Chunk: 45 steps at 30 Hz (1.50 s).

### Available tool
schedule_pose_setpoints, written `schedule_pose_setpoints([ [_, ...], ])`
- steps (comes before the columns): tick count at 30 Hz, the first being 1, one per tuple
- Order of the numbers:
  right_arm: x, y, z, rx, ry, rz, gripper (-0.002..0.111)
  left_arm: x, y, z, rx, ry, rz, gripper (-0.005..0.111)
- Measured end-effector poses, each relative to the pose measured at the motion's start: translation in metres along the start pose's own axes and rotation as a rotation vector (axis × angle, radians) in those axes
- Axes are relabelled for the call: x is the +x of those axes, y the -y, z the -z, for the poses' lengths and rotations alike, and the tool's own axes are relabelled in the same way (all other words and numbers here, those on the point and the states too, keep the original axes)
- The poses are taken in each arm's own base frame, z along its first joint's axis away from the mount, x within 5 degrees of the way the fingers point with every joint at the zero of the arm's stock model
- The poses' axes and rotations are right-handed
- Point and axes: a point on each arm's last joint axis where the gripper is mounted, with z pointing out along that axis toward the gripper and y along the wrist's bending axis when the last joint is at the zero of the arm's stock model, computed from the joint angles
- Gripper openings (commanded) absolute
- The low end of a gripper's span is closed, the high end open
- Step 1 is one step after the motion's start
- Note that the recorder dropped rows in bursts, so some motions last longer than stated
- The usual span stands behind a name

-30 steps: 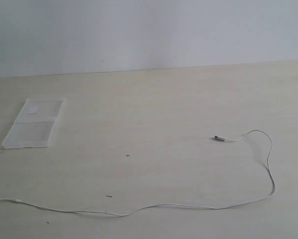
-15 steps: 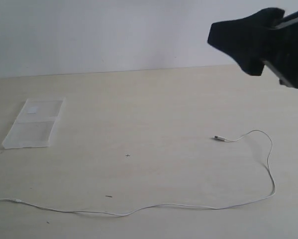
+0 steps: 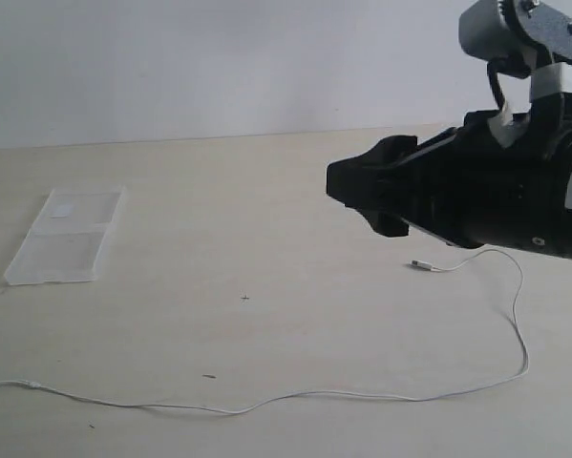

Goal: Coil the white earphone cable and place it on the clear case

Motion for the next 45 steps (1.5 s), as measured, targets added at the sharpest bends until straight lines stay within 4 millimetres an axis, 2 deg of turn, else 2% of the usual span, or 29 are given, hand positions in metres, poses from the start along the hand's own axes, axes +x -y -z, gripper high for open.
schedule_pose_setpoints([
  [5, 0.003, 0.000, -0.005, 0.005, -0.022, -0.006, 0.058, 0.000, 0.000, 0.000, 0.000, 0.000, 0.000, 0.000],
  [7, 0.004, 0.000, -0.006, 0.007, -0.028, -0.008, 0.054, 0.000, 0.000, 0.000, 0.000, 0.000, 0.000, 0.000],
  [9, 0.005, 0.001, -0.009, 0.009, -0.031, -0.009, 0.044, 0.000, 0.000, 0.000, 0.000, 0.000, 0.000, 0.000],
  [10, 0.006, 0.001, -0.010, 0.009, -0.037, -0.009, 0.034, 0.000, 0.000, 0.000, 0.000, 0.000, 0.000, 0.000],
  [13, 0.013, -0.009, -0.015, -0.023, -0.068, 0.038, 0.013, 0.000, 0.000, 0.000, 0.000, 0.000, 0.000, 0.000],
  [16, 0.023, -0.019, -0.019, -0.060, -0.105, 0.093, 0.000, 0.000, 0.000, 0.000, 0.000, 0.000, 0.000, 0.000],
  [29, 0.033, -0.022, -0.031, -0.056, -0.149, 0.040, 0.000, 0.000, 0.000, 0.000, 0.000, 0.000, 0.000, 0.000],
  [32, 0.037, -0.026, -0.034, -0.073, -0.160, 0.081, 0.000, 0.000, 0.000, 0.000, 0.000, 0.000, 0.000, 0.000],
  [39, 0.057, -0.061, -0.057, -0.181, -0.215, 0.290, 0.000, 0.000, 0.000, 0.000, 0.000, 0.000, 0.000, 0.000],
  [45, 0.060, -0.092, -0.093, -0.148, -0.466, 0.558, 0.003, 0.000, 0.000, 0.000, 0.000, 0.000, 0.000, 0.000],
])
